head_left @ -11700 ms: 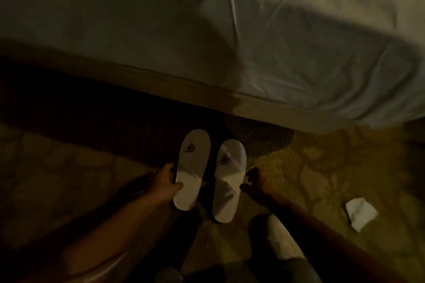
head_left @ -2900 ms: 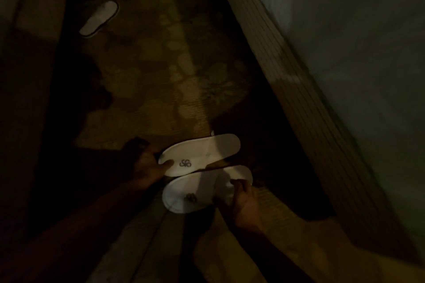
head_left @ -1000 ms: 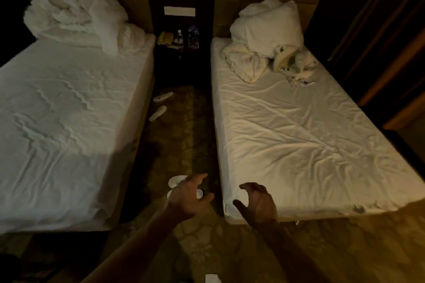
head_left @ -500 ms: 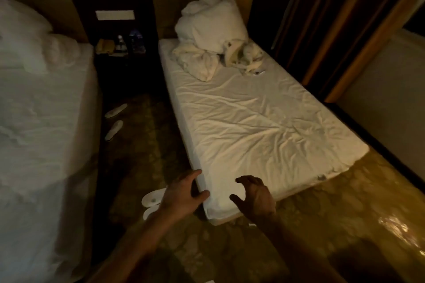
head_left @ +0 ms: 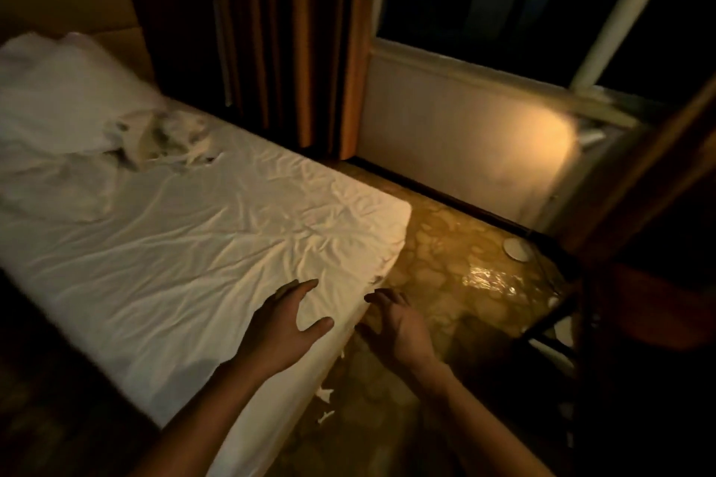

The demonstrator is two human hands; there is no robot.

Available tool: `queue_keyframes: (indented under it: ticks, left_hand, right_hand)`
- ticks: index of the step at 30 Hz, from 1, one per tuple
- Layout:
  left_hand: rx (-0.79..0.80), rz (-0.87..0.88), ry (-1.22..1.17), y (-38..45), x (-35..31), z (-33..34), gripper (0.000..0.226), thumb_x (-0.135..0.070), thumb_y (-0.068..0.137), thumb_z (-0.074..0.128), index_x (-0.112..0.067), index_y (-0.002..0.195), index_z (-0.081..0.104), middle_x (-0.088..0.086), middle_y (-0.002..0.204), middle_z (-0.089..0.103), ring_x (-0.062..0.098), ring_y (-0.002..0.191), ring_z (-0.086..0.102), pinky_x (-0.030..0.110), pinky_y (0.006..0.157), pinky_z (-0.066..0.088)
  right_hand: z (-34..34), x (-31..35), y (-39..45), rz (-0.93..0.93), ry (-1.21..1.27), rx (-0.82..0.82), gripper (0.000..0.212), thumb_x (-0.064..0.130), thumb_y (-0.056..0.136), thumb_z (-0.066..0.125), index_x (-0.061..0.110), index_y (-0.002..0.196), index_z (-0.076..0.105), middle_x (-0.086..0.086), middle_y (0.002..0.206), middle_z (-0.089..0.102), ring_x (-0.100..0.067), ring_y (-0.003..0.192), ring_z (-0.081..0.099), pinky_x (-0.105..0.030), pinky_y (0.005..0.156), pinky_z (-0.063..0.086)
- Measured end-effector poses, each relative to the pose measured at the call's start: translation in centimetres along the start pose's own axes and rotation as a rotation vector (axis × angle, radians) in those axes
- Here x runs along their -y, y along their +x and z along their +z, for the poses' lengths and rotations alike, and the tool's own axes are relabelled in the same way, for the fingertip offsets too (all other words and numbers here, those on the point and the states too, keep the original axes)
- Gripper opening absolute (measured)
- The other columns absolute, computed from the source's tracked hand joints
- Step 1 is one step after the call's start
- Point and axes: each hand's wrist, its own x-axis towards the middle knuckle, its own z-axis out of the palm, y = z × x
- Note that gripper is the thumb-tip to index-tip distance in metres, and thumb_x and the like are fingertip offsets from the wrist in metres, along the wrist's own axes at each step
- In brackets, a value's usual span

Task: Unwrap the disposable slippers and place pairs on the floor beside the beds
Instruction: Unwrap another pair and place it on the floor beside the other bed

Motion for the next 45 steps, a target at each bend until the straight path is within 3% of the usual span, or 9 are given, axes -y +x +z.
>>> queue_keyframes:
  ticks: [9, 16, 21, 26, 34, 39, 42, 45]
  left_hand:
    - [0.233, 0.340, 0.040, 17.3, -15.0, 7.0, 0.071, -0.061, 0.082, 0.064, -0.042, 0.146, 0.038, -0.010, 0.156, 0.036, 0.017, 0.140, 0.040, 0.036, 0.110, 0.041]
    - [0.537, 0.686, 0.067, 28.7, -28.8, 16.5, 0.078, -0.073, 0.073, 0.062, -0.050, 0.143, 0.036, -0.007, 0.155, 0.039, 0.019, 0.139, 0.040, 0.044, 0.110, 0.042]
    - [0.748, 0.956, 0.047, 27.9, -40.4, 25.0, 0.073, -0.060, 0.080, 0.068, -0.044, 0.145, 0.039, -0.005, 0.158, 0.035, 0.020, 0.144, 0.034, 0.043, 0.114, 0.038]
    - [0.840, 1.198, 0.067, 24.4, -50.4, 33.6, 0.077, -0.065, 0.078, 0.065, -0.047, 0.146, 0.033, -0.006, 0.158, 0.033, 0.017, 0.145, 0.032, 0.046, 0.115, 0.036]
    - [1.035, 1.463, 0.006, 19.5, -62.5, 40.0, 0.075, -0.060, 0.081, 0.067, -0.043, 0.147, 0.036, -0.008, 0.157, 0.036, 0.009, 0.147, 0.028, 0.037, 0.118, 0.033]
    - [0.997, 1.662, -0.187, 19.6, -70.9, 42.3, 0.074, -0.069, 0.073, 0.061, -0.041, 0.140, 0.048, -0.017, 0.134, 0.059, 0.005, 0.124, 0.055, 0.036, 0.104, 0.049]
    - [0.900, 1.769, -0.320, 20.0, -77.5, 42.3, 0.068, -0.064, 0.075, 0.066, -0.039, 0.137, 0.052, -0.016, 0.126, 0.065, 0.007, 0.116, 0.060, 0.035, 0.099, 0.051]
    - [0.803, 1.861, -0.309, 20.1, -84.3, 41.9, 0.067, -0.064, 0.078, 0.065, -0.038, 0.138, 0.050, -0.011, 0.128, 0.065, 0.015, 0.115, 0.061, 0.038, 0.093, 0.053]
  right_hand:
    - [-9.7, -12.3, 5.2, 0.336, 0.000, -0.246, 0.054, 0.049, 0.083, 0.069, 0.031, 0.131, 0.055, 0.011, 0.135, 0.055, -0.011, 0.122, 0.051, -0.029, 0.097, 0.049]
    - [-17.8, -21.6, 4.0, 0.722, -0.046, -0.471, 0.057, 0.048, 0.084, 0.068, 0.026, 0.135, 0.056, 0.005, 0.140, 0.053, -0.017, 0.131, 0.044, -0.035, 0.107, 0.043]
    - [-21.8, -27.5, -1.7, 1.010, -0.108, -0.608, 0.052, 0.051, 0.085, 0.064, 0.029, 0.132, 0.056, 0.008, 0.137, 0.053, -0.012, 0.130, 0.044, -0.032, 0.106, 0.044]
    - [-25.2, -33.1, -7.5, 1.235, -0.143, -0.732, 0.054, 0.051, 0.085, 0.065, 0.031, 0.135, 0.054, 0.009, 0.140, 0.052, -0.010, 0.134, 0.042, -0.031, 0.110, 0.041]
    - [-30.5, -37.3, -12.9, 1.488, -0.175, -0.863, 0.053, 0.048, 0.087, 0.065, 0.033, 0.136, 0.053, 0.011, 0.142, 0.049, -0.006, 0.135, 0.039, -0.028, 0.112, 0.036]
    - [-35.5, -40.8, -12.7, 1.526, -0.336, -1.076, 0.045, 0.046, 0.082, 0.067, 0.033, 0.125, 0.063, 0.015, 0.134, 0.054, -0.004, 0.128, 0.045, -0.027, 0.107, 0.043]
    - [-40.4, -42.7, -12.4, 1.515, -0.567, -1.289, 0.036, 0.041, 0.078, 0.070, 0.030, 0.113, 0.069, 0.014, 0.124, 0.059, -0.005, 0.118, 0.051, -0.025, 0.101, 0.046]
    - [-46.7, -45.1, -12.7, 1.551, -0.678, -1.319, 0.035, 0.040, 0.079, 0.071, 0.029, 0.112, 0.068, 0.013, 0.120, 0.061, -0.007, 0.114, 0.051, -0.027, 0.095, 0.047]
